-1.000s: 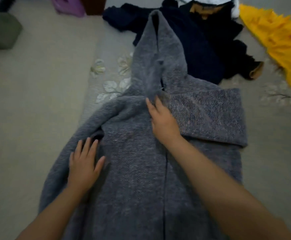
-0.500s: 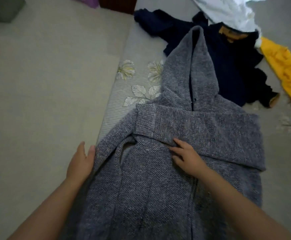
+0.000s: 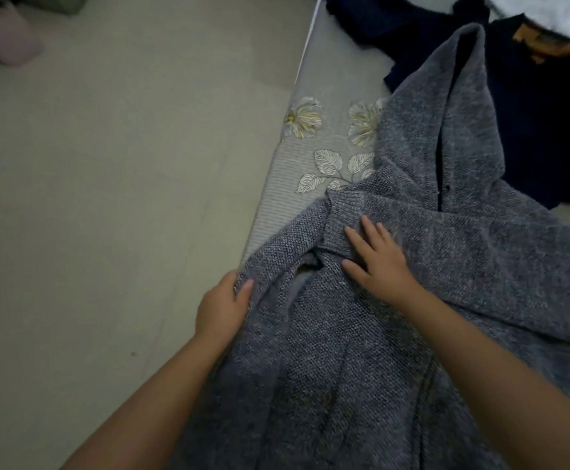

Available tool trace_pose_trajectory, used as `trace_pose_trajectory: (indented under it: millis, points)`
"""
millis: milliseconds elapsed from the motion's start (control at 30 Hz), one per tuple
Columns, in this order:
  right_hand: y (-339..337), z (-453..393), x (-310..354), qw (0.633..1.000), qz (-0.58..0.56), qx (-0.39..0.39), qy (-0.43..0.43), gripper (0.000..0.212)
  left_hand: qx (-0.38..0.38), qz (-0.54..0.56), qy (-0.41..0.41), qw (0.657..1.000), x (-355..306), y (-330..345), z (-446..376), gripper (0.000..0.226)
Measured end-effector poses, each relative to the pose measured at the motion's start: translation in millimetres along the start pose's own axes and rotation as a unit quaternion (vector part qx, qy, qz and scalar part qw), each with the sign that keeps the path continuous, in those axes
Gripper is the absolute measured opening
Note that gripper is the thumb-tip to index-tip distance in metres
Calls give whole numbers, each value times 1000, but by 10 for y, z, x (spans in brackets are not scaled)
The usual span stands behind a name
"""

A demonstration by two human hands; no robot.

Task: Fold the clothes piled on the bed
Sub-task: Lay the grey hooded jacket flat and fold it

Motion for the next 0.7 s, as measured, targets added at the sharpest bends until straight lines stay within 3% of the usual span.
trace_pose_trajectory:
  millis: [133,200,267,333,433,533,600,700]
  points:
    - [55,-105,9,996,55,66,8,67,-165,-36,23,985,-180,-752,-355,28]
    - [43,-102,16,994,84,63,4,98,-190,-113,48,974,-344,-1006,-567,29]
    - [33,-109,22,992,109,53,16,125,-188,-183,46,964,-430,-1059,-744,29]
    - [43,-115,20,990,126,54,19,128,-174,-195,4,965,-336,-967,-867,34]
    - [102,-115,40,983,156,93,0,128,-117,-123,-72,983,-27,-667,-887,48]
    - [65,-142,90,984,146,98,-15,129,-37,-27,-94,995,225,-208,-738,55]
    - [-145,-154,192,995,72,25,-59,113,0,37,-94,995,261,31,-622,55]
    - [-624,-217,295,984,-26,-154,-92,42,-7,87,-38,995,165,179,-574,53]
Point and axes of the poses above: each hand's wrist, its own z-axis away from the middle knuckle, its own y-axis out of the palm, x = y × z, the point moved 5 cm from there along -z, towards the middle knuckle, and after that the axes turned 15 degrees about x, right-handed, at the moved point
